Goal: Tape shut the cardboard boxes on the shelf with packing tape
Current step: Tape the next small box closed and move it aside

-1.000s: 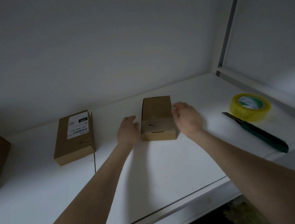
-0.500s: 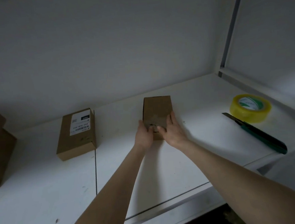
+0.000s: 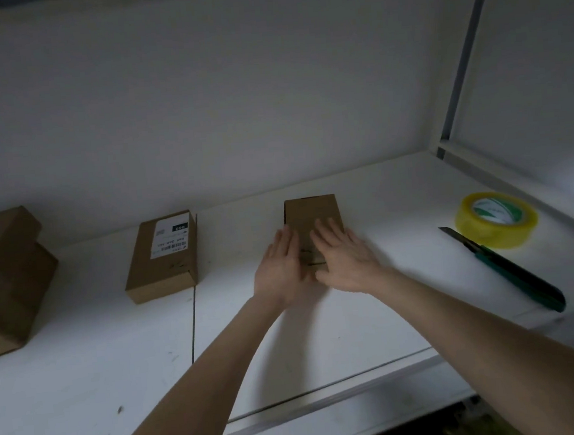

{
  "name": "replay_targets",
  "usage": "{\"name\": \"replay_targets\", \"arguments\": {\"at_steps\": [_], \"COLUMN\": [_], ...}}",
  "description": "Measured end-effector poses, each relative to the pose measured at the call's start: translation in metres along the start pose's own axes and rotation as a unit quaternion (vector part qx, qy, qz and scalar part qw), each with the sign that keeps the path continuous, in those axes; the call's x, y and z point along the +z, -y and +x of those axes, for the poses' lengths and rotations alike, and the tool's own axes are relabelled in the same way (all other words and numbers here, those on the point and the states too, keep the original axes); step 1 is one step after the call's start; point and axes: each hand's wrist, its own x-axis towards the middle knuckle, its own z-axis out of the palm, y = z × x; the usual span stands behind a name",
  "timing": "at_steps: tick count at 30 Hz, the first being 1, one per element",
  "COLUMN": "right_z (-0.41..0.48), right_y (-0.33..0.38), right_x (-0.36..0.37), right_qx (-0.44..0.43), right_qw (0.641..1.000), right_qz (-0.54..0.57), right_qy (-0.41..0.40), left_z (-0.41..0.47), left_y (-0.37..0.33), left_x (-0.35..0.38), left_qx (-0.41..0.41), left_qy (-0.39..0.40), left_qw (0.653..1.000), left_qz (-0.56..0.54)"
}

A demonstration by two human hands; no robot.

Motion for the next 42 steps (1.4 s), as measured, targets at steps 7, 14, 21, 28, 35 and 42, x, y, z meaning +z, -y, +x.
{"name": "replay_targets", "arguments": {"at_steps": [7,14,21,28,35,42], "right_z": [-0.003,-0.003,-0.004,-0.007,-0.009,0.002], "right_y": [0.008,0.006,0.005,0.001,0.0,-0.011], "right_x": [0.021,0.016,0.021,0.009,0.016,0.013], "right_qx": [-0.02,-0.018,-0.014,-0.007,-0.006,0.07], "right_qw": [0.997,0.999,0.998,0.997,0.997,0.994], "right_qz": [-0.073,-0.043,-0.044,-0.038,-0.05,0.038], "right_qy": [0.013,0.024,0.034,0.062,0.053,0.078], "left_z": [-0.005,-0.004,-0.006,0.0,-0.002,0.002], "left_y": [-0.004,-0.006,-0.007,-0.012,-0.016,-0.02], "left_x": [0.022,0.014,0.015,0.007,0.008,0.012], "left_qx": [0.057,0.054,0.034,0.029,0.007,-0.023], "left_qy": [0.012,0.042,0.063,0.068,0.083,0.074], "left_qw": [0.996,0.992,0.996,0.992,0.995,0.995], "left_qz": [0.065,0.107,0.058,0.101,0.058,0.056]}}
